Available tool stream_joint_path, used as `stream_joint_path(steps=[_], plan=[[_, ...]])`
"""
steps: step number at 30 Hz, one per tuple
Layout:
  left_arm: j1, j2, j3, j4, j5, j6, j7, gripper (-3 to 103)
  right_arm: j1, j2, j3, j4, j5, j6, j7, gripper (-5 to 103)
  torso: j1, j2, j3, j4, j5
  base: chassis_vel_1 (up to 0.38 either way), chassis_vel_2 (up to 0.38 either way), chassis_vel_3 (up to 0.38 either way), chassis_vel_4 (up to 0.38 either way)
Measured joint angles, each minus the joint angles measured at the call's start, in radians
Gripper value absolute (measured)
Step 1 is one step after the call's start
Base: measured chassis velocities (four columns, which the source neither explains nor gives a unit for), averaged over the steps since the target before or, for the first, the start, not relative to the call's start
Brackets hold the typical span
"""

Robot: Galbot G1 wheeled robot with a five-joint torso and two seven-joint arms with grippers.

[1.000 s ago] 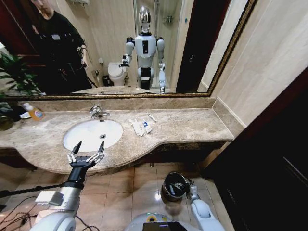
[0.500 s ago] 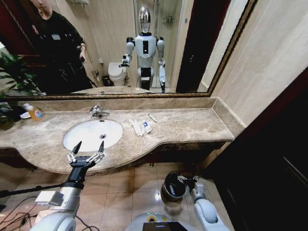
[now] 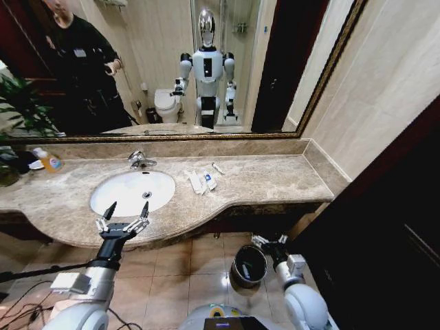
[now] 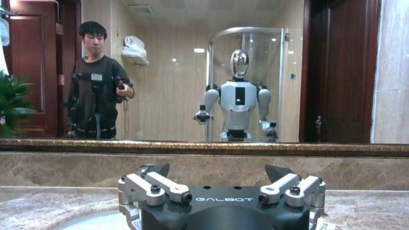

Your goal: Pick up the trash from the sink and place it in the trash bin.

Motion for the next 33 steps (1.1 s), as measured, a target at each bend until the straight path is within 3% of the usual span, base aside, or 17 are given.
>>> stream_joint_path(steps=[8, 15, 25, 33], plan=[[0.000, 0.000, 0.000, 0.000, 0.000, 0.000, 0.000, 100, 0.104, -0.067, -0.012, 0.024, 0.048, -0.037, -0.018, 100, 0.000, 0.000, 0.000, 0.0001, 0.0001, 0.000, 0.000, 0.000, 0.000], [0.000, 0.000, 0.000, 0.000, 0.000, 0.000, 0.000, 100, 0.292, -0.135, -0.044, -0.113, 0.150, -0.066, -0.056, 100, 0.000, 0.000, 0.000, 0.0000, 0.0001, 0.000, 0.000, 0.000, 0.000], [0.000, 0.000, 0.000, 0.000, 0.000, 0.000, 0.000, 100, 0.555, -0.141, -0.171, -0.278, 0.222, -0.095, -0.062, 100, 0.000, 0.000, 0.000, 0.0001, 0.0000, 0.000, 0.000, 0.000, 0.000], [0.000, 0.000, 0.000, 0.000, 0.000, 0.000, 0.000, 100, 0.708, -0.092, -0.294, -0.401, 0.258, -0.121, -0.058, 100, 0.000, 0.000, 0.000, 0.0000, -0.0002, 0.000, 0.000, 0.000, 0.000]])
